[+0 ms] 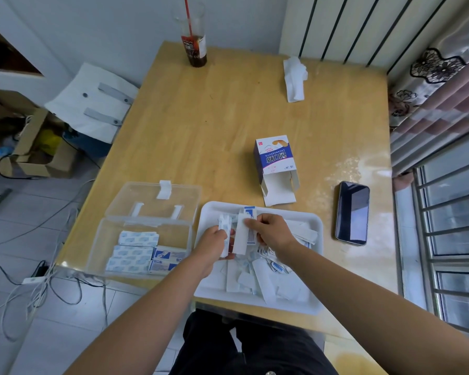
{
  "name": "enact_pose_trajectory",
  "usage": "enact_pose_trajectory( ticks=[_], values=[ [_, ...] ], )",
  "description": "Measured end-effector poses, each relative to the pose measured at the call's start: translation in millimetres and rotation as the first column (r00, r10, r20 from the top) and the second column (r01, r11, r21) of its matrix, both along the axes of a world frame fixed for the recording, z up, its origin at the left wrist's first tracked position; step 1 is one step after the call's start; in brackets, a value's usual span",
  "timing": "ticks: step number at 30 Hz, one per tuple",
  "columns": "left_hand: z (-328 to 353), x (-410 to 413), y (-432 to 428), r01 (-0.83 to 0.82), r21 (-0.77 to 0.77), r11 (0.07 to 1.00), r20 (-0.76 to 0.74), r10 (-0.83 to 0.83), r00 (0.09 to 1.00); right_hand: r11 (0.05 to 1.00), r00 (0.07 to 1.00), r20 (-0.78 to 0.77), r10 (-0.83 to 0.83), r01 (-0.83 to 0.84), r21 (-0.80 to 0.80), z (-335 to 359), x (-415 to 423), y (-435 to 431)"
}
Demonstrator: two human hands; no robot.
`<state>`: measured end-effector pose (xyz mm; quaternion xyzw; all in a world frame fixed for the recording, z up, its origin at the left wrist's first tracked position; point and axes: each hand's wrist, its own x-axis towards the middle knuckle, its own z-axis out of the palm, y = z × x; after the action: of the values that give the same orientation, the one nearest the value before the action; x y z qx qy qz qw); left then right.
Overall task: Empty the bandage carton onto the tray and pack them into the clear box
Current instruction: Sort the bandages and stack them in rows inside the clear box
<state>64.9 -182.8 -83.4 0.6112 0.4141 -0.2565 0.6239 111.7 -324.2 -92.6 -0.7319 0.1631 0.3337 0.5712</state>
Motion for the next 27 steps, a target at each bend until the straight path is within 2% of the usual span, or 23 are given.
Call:
enact_pose_trajectory(
  ticks=[3,6,8,11,13,15,19,23,27],
  values=[
    [1.5,-1.4,-1.8,0.061,-0.008,0.998,0.015,-0.061,0.998,0.999,1.0,0.011,-0.001,0.001,-0.049,-0.5,-1.3,2.2],
    [2.9,-3.0,-3.6,0.264,0.034,0.964,0.062,-0.266,0.962,0.995,0.998,0.054,0.025,-0.019,-0.096,0.5,-2.4,8.9],
    [2.2,-4.3,-4.8,0.346,0.046,0.937,0.117,-0.349,0.93,0.997,0.997,0.069,0.018,-0.013,-0.074,2.2,-2.2,11.6],
    [3.6,-7.3,-4.0,0.36,0.038,0.932,0.168,-0.361,0.917,0.999,0.998,0.048,0.036,-0.038,0.028,8.6,-2.4,11.6],
    [5.9,-7.0,-3.5,0.302,0.009,0.953,0.169,-0.299,0.939,0.997,0.998,0.038,0.04,-0.043,0.066,10.6,-2.3,9.1],
    [8.5,-7.1,-3.3,0.176,-0.04,0.984,0.164,-0.167,0.972,0.997,0.999,0.039,0.017,-0.02,0.071,9.3,-2.6,5.9],
    [8.0,-8.0,2.5,-0.047,-0.158,0.986,0.095,0.063,0.993,1.0,0.999,-0.024,0.03,-0.03,-0.004,4.1,-3.4,-1.6],
    [4.4,-13.6,6.9,-0.17,-0.099,0.98,-0.022,0.169,0.985,0.973,0.984,-0.069,0.164,-0.173,-0.156,-4.3,-4.7,-6.5],
    [0.4,-21.4,8.6,-0.191,0.0,0.982,-0.008,0.191,0.982,0.895,0.917,-0.091,0.388,-0.399,-0.201,-2.9,-4.0,4.5]
  ],
)
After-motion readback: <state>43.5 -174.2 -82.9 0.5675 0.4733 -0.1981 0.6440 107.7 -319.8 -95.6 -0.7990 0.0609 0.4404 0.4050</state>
